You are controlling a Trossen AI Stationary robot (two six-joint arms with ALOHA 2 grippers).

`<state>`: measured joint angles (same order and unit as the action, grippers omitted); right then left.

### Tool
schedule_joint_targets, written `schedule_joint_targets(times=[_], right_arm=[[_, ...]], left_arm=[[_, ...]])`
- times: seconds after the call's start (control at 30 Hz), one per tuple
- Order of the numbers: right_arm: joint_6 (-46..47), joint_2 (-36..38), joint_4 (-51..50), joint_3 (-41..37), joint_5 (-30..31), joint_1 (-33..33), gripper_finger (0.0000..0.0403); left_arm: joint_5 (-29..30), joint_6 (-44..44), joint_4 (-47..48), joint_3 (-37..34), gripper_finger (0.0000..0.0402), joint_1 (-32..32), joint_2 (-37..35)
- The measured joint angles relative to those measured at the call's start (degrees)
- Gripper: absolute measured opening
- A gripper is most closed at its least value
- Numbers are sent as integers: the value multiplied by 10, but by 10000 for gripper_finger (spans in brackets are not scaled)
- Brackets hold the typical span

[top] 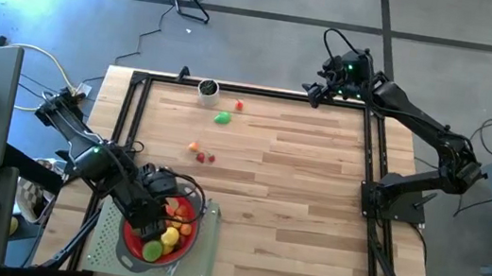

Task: Pick & Place Fruit
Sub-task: Put the pear into the red strainer bowl on the shelf

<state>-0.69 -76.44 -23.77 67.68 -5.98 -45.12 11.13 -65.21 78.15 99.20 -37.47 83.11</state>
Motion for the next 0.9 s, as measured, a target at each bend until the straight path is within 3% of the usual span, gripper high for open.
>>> schedule_joint_targets(times=[0.23, 0.4, 0.6, 0.9], right_arm=[[-7, 0, 0, 0, 0, 0, 341], [-9, 0, 0, 0, 0, 0, 341], [-9, 0, 0, 0, -1, 0, 341], [-9, 0, 0, 0, -2, 0, 341]], left_arm=[[4, -9, -3, 0, 201, 0, 0], [4, -30, -5, 0, 207, 0, 0], [11, -37, -13, 0, 183, 8, 0], [-5, 4, -100, 1, 154, 88, -3]])
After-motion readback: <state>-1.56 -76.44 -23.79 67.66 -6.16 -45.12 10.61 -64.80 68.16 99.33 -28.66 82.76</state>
